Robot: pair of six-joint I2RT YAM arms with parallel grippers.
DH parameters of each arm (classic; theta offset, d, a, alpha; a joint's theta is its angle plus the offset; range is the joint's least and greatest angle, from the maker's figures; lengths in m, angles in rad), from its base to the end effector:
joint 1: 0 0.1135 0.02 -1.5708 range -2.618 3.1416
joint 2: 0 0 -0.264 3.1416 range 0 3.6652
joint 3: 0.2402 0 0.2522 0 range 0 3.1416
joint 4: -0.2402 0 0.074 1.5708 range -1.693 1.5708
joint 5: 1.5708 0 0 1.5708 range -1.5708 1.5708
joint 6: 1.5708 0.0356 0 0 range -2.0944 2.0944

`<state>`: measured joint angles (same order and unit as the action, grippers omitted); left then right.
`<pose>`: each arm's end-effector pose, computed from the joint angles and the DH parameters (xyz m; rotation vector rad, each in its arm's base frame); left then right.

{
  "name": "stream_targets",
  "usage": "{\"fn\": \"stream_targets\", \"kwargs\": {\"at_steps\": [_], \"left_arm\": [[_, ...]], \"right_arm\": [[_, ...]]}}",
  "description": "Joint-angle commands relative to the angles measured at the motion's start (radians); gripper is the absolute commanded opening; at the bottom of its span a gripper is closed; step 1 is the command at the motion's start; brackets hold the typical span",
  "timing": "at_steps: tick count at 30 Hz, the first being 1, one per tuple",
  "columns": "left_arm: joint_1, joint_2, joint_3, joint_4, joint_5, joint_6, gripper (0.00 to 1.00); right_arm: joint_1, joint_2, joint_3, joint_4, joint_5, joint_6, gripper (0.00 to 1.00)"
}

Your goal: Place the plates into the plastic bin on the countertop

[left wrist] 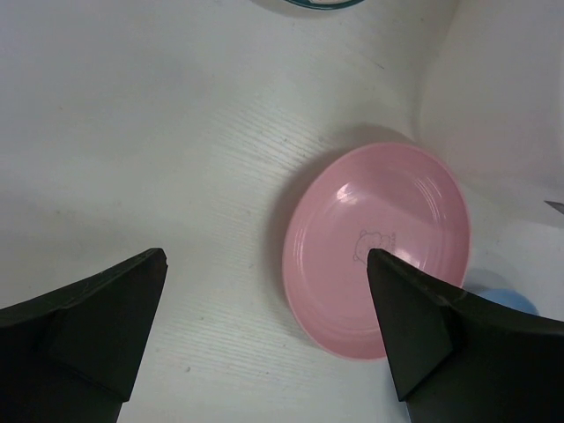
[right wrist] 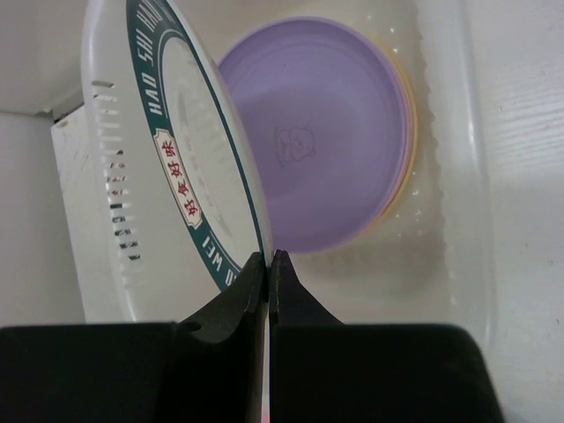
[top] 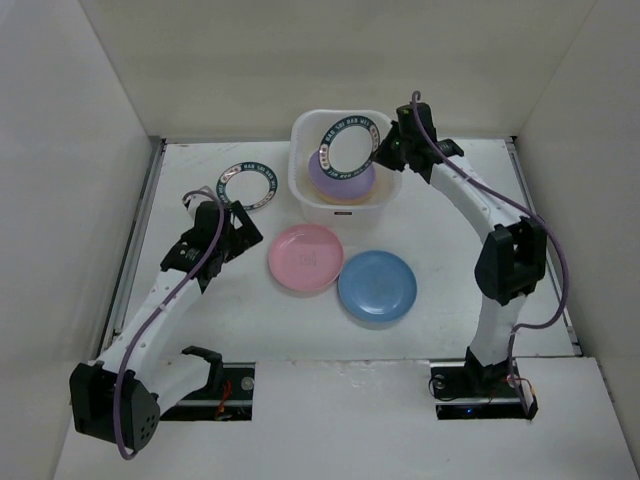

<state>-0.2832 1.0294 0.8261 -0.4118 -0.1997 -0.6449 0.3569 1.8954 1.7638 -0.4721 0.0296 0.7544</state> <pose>0.2179 -0.0561 0.2862 -0.5047 2.1298 -0.3108 0.4174 0.1545 0.3288 0.4589 2.1901 0.5917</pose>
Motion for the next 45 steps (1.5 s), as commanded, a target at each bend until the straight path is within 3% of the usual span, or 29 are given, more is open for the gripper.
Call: {"fn": "stream_targets", "kwargs": {"at_steps": [1,10,14,19,28,34,45], "left_arm": [[-0.018,-0.032,-0.036,-0.012,0.026,-0.07,1.0],[-0.063,-0.028,-0.099,0.016,0.046,-0.15,1.0],[-0.072,-0.014,-0.127,0.057,0.068,-0.168,1.0],[-0.066,0.021,-0.145,0.106,0.111,-0.19,1.0],[-0.072,0.092,-0.145,0.162,0.12,-0.206,0.97],[-0.078,0.152,-0.131,0.191,0.129,-0.216,0.9],[-0.132,0.325,-0.096,0.235,0.123,-0.223,0.72]], "right_arm": [[0.01,0.052,0.143,0.04,0.003,-0.03,0.01],[0.033,0.203,0.246,-0.016,0.009,-0.052,0.06],[0.043,0.215,0.237,-0.025,0.01,-0.07,0.14],[0.05,0.2,0.226,-0.025,0.033,-0.107,0.39],[0.069,0.054,0.181,0.006,0.036,-0.199,0.72],[0.09,-0.085,0.109,0.018,0.035,-0.24,0.74],[0.09,-0.426,-0.257,0.131,0.021,-0.224,0.75]]}}
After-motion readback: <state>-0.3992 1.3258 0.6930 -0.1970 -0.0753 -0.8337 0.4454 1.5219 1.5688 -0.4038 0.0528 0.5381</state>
